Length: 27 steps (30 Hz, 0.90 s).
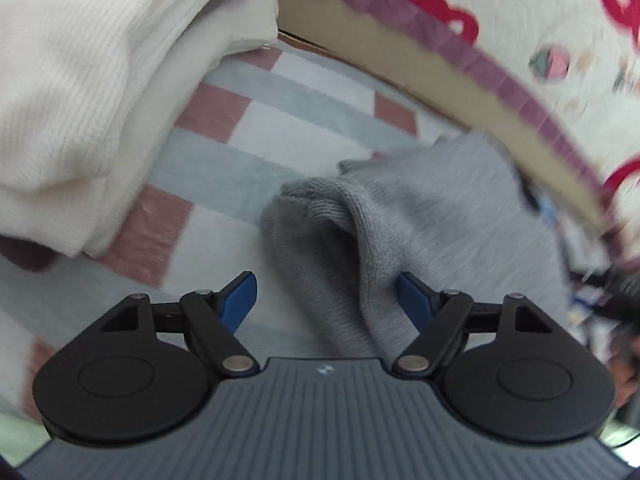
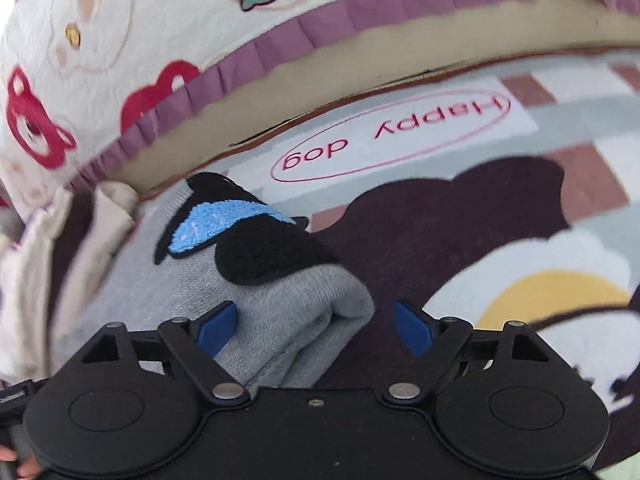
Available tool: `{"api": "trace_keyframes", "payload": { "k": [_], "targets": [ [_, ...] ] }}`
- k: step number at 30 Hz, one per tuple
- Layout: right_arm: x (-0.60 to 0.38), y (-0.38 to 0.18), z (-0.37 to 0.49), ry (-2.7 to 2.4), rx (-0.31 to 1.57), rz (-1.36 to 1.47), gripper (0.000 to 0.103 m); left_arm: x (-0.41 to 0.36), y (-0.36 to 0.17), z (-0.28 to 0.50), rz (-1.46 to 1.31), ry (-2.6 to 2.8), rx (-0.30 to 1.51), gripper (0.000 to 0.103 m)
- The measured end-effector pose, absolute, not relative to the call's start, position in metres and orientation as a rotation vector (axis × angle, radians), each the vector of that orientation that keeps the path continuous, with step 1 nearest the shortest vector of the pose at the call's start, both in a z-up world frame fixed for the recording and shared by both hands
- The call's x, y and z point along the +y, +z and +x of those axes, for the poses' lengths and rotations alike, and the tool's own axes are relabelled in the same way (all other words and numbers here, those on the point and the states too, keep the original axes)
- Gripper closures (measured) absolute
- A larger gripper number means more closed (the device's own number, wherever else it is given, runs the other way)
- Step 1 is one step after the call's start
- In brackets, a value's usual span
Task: Fold clothes
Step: 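Grasp the folded grey sweater edge with both grippers and lift it, then lift the folded sweater with both grippers and carry it toward the cream clothes stack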
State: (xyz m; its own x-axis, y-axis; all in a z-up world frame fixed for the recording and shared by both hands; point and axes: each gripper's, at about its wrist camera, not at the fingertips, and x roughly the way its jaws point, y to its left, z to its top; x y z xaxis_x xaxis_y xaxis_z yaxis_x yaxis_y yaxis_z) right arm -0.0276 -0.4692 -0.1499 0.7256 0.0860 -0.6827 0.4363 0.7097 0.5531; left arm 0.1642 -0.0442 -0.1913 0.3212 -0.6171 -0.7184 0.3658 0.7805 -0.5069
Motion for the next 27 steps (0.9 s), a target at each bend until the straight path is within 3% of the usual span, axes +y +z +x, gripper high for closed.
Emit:
{"api": "trace_keyframes", "payload": {
  "k": [5, 10, 13, 14, 15, 16, 17, 20, 23, 25, 27],
  "targets": [
    [-0.482, -0.181, -0.047, -0.156, 0.651, 1.026, 0.013, -0.03, -0.205, 0.176, -0.536, -0.681, 1.101, 0.027],
    [-0.486, -0.192, -0.029, -0.148, 0.587, 1.033, 0.012, -0.076, -0.214, 0.174, -0.278, -0.63, 1.02, 0.021],
    [-0.487, -0.191, -0.009, -0.108, 0.554, 1.019, 0.012, -0.076, -0.228, 0.184, -0.464, -0.638, 1.069, 0.019],
    [-0.487, -0.19, -0.004, -0.085, 0.538, 1.016, 0.026, -0.078, -0.23, 0.185, -0.482, -0.664, 1.073, 0.029],
    [-0.486, -0.188, 0.001, -0.06, 0.52, 1.009, 0.036, -0.082, -0.231, 0.186, -0.47, -0.694, 1.076, 0.049],
    [-0.486, -0.181, 0.004, -0.028, 0.499, 0.981, 0.049, -0.085, -0.226, 0.184, -0.441, -0.712, 1.054, 0.054],
    [-0.486, -0.169, 0.008, -0.006, 0.491, 0.919, 0.054, -0.087, -0.216, 0.179, -0.394, -0.723, 1.007, 0.065],
    [-0.492, -0.134, 0.019, 0.026, 0.467, 0.791, 0.062, -0.095, -0.184, 0.162, -0.286, -0.767, 0.848, 0.069],
    [-0.507, -0.122, 0.033, -0.021, 0.49, 0.743, 0.061, -0.107, -0.175, 0.162, -0.295, -0.8, 0.827, 0.068],
    [-0.516, -0.127, 0.046, -0.069, 0.554, 0.729, 0.046, -0.117, -0.185, 0.17, -0.302, -0.763, 0.898, 0.064],
    [-0.526, -0.143, 0.048, -0.116, 0.616, 0.842, 0.037, -0.119, -0.199, 0.178, -0.328, -0.725, 0.966, 0.051]
  ]
}}
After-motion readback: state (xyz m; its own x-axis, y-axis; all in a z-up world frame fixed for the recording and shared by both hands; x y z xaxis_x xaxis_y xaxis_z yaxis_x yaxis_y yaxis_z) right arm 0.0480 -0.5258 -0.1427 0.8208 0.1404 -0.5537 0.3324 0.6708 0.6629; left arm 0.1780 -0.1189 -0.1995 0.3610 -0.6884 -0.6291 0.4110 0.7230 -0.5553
